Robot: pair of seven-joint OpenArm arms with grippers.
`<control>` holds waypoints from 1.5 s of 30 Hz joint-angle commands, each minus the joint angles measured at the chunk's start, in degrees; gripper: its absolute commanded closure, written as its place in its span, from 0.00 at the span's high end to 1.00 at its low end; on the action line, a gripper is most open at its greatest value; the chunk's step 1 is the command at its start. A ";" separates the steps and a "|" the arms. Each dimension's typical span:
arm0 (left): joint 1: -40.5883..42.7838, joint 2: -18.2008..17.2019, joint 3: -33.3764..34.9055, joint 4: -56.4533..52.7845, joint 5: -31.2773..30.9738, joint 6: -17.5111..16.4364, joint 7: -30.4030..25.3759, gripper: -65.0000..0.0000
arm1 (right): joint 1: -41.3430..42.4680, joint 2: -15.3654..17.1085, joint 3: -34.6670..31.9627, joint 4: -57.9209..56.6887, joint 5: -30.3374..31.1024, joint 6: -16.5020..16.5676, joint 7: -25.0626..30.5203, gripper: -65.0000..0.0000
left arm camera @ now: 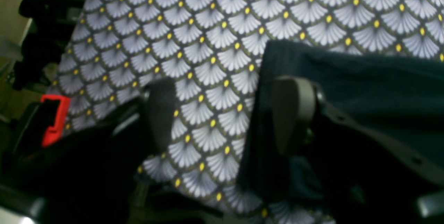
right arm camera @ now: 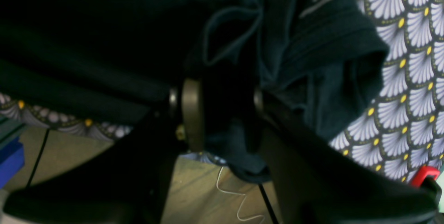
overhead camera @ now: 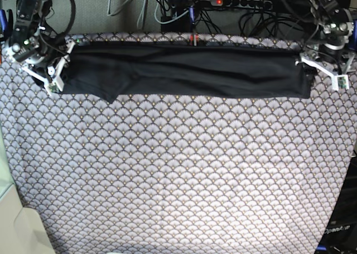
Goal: Fold the T-shirt properly
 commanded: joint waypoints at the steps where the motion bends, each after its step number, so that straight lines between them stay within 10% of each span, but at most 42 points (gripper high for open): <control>1: -0.07 -0.62 -0.22 1.16 -0.91 0.23 -1.29 0.65 | 0.36 0.80 0.33 1.12 -0.36 -0.23 0.18 0.30; 45: -0.77 0.61 0.30 -4.73 -1.00 0.23 -1.64 0.65 | 0.27 1.59 1.39 -3.28 -0.36 -0.23 9.58 0.29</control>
